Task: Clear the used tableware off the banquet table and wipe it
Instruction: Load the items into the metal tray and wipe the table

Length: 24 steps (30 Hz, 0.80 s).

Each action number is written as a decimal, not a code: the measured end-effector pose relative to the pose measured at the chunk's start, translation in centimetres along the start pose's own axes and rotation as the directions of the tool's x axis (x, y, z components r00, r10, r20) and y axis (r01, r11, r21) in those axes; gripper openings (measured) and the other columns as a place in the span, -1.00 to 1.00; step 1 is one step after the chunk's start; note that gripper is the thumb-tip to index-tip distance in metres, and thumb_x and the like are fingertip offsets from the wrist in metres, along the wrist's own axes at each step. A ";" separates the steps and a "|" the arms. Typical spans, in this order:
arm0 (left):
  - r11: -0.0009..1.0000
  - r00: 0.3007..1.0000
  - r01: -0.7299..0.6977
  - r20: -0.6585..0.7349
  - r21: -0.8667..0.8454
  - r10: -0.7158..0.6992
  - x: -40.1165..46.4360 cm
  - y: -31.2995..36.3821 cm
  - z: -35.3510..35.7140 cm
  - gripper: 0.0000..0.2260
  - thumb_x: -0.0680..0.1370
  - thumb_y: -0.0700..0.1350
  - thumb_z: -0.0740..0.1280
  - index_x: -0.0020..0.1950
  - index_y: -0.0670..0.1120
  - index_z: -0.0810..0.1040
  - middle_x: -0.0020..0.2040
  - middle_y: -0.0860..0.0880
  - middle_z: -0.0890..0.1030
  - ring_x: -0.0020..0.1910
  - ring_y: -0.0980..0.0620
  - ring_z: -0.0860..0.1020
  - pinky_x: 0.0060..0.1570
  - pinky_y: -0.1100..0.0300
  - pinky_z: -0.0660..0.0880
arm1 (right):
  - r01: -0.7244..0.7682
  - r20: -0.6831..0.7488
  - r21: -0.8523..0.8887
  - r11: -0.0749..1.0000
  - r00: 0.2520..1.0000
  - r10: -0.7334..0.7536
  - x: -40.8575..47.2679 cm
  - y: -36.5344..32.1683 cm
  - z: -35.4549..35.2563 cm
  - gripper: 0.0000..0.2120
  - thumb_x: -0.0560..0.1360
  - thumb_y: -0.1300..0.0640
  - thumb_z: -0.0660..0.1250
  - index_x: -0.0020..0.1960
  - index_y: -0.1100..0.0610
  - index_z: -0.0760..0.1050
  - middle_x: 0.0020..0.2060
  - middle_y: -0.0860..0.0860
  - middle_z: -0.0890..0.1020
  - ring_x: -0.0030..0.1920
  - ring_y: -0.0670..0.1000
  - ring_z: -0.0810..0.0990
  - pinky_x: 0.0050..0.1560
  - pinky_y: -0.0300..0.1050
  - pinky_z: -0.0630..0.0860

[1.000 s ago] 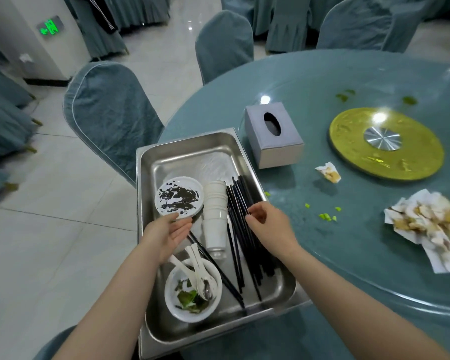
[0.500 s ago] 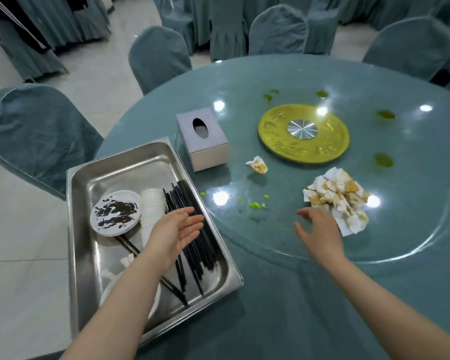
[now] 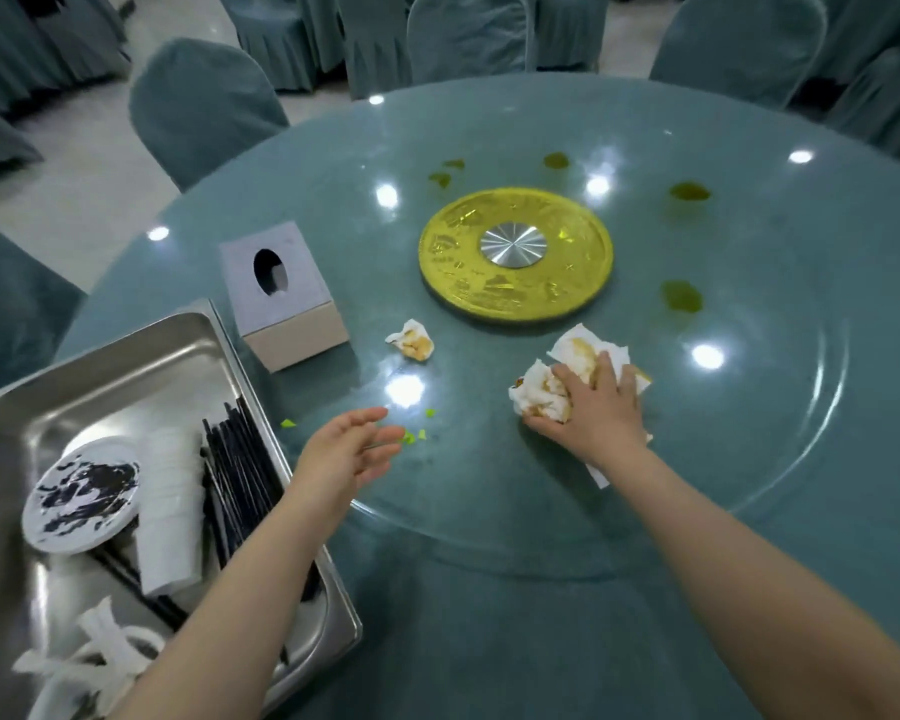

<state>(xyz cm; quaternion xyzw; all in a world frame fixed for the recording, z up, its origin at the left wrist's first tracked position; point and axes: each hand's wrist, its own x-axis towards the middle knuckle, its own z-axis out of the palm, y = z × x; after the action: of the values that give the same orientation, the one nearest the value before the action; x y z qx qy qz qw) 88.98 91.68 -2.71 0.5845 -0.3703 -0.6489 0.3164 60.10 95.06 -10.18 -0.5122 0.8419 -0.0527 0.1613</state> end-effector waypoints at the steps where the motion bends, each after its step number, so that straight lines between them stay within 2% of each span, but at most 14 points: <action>1: 0.999 1.000 -0.013 -0.009 0.030 0.013 0.3 0.1 0.4 -0.82 0.61 -0.26 0.17 -0.01 -0.04 0.53 -0.22 -0.01 0.69 -0.27 0.10 0.62 -0.16 0.22 0.49 | 0.018 -0.021 -0.020 1.000 1.000 -0.018 -0.1 0.3 0.4 -0.23 0.29 -0.50 0.19 0.43 -0.31 0.10 0.53 0.04 -0.06 0.49 0.28 -0.16 0.45 0.25 -0.01; 6: 0.949 0.984 -0.148 -0.056 0.278 0.170 2.4 -0.4 2.2 -0.77 0.56 -0.33 0.21 -0.01 -0.02 0.53 -0.02 -0.07 0.59 -0.20 0.09 0.52 -0.18 0.23 0.44 | 0.128 -0.227 0.020 0.992 0.966 -0.120 -1.5 0.8 2.2 -0.49 0.42 -0.12 0.34 0.35 -0.09 0.42 0.44 0.08 0.27 0.47 0.22 0.07 0.44 0.16 0.13; 10: 0.803 0.950 -0.262 -0.002 0.535 0.312 4.8 -0.2 3.6 -0.71 0.52 -0.30 0.23 0.09 0.05 0.53 0.06 -0.06 0.54 -0.18 0.12 0.52 -0.31 0.38 0.43 | 0.170 -0.261 0.104 0.980 0.956 -0.138 -1.4 1.3 2.4 -0.56 0.39 0.08 0.42 0.27 0.04 0.53 0.35 0.14 0.40 0.34 0.28 0.27 0.35 0.16 0.26; 11: 0.754 0.945 -0.275 0.024 0.596 0.326 5.7 0.0 4.1 -0.69 0.51 -0.29 0.23 0.14 0.03 0.54 0.10 -0.10 0.54 -0.10 0.05 0.55 -0.24 0.36 0.45 | 0.184 -0.280 0.119 0.976 0.949 -0.145 -1.4 1.5 2.3 -0.58 0.38 0.12 0.43 0.24 0.06 0.55 0.32 0.16 0.43 0.29 0.30 0.31 0.31 0.16 0.30; 12: 0.683 0.938 -0.292 0.060 0.669 0.342 6.7 0.3 4.5 -0.65 0.50 -0.28 0.23 0.23 0.01 0.53 0.18 -0.12 0.51 0.03 -0.04 0.54 -0.09 0.29 0.45 | 0.201 -0.303 0.130 0.971 0.940 -0.154 -1.4 1.6 2.3 -0.59 0.35 0.16 0.44 0.20 0.08 0.58 0.28 0.17 0.46 0.23 0.32 0.35 0.25 0.15 0.34; 14: 0.508 0.921 -0.332 0.157 0.795 0.357 8.9 0.7 5.2 -0.56 0.51 -0.28 0.24 0.37 -0.02 0.46 0.35 -0.13 0.39 0.29 -0.10 0.41 0.16 0.27 0.29 | 0.244 -0.348 0.136 0.960 0.919 -0.184 -1.4 1.8 2.4 -0.61 0.30 0.21 0.46 0.13 0.12 0.60 0.19 0.20 0.51 0.12 0.33 0.42 0.13 0.13 0.40; 17: 0.319 0.948 -0.268 0.189 0.909 0.256 12.1 1.1 6.0 -0.52 0.53 -0.21 0.24 0.45 0.00 0.34 0.50 -0.19 0.12 0.42 -0.19 0.26 0.32 0.20 0.20 | 0.286 -0.387 0.131 0.949 0.896 -0.217 -1.3 2.3 2.6 -0.62 0.25 0.24 0.49 0.07 0.14 0.62 0.12 0.22 0.54 0.03 0.33 0.47 0.06 0.12 0.43; 19: 0.156 0.964 -0.219 0.189 0.963 0.186 13.8 1.1 6.3 -0.51 0.52 -0.18 0.21 0.45 0.02 0.29 0.50 -0.24 0.06 0.40 -0.31 0.22 0.38 0.07 0.18 | 0.292 -0.406 0.142 0.946 0.889 -0.213 -1.1 2.8 2.6 -0.62 0.24 0.25 0.51 0.05 0.14 0.63 0.11 0.22 0.55 0.02 0.34 0.48 0.04 0.13 0.44; 21: 0.034 0.956 -0.230 0.219 0.973 0.195 14.6 1.0 6.6 -0.56 0.55 -0.17 0.18 0.43 0.00 0.30 0.47 -0.26 0.14 0.36 -0.32 0.24 0.38 0.03 0.18 | 0.285 -0.409 0.152 0.946 0.890 -0.203 -1.1 3.3 2.4 -0.61 0.23 0.26 0.52 0.05 0.14 0.63 0.12 0.22 0.55 0.03 0.34 0.48 0.03 0.13 0.45; 24: 0.023 0.903 -0.299 0.274 0.954 0.331 14.5 1.0 6.9 -0.74 0.58 -0.14 0.22 0.25 -0.13 0.53 0.18 -0.24 0.45 0.14 -0.27 0.45 0.13 0.03 0.35 | 0.255 -0.422 0.163 0.953 0.891 -0.166 -1.0 4.3 1.7 -0.64 0.25 0.31 0.50 0.03 0.17 0.63 0.10 0.24 0.54 0.01 0.34 0.47 0.01 0.08 0.42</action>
<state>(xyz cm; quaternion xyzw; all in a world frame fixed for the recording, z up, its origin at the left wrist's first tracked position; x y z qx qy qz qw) 80.42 79.68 -9.16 0.5543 -0.8200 -0.1417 -0.0140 57.39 98.07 -12.65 -0.5586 0.7855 -0.2645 0.0316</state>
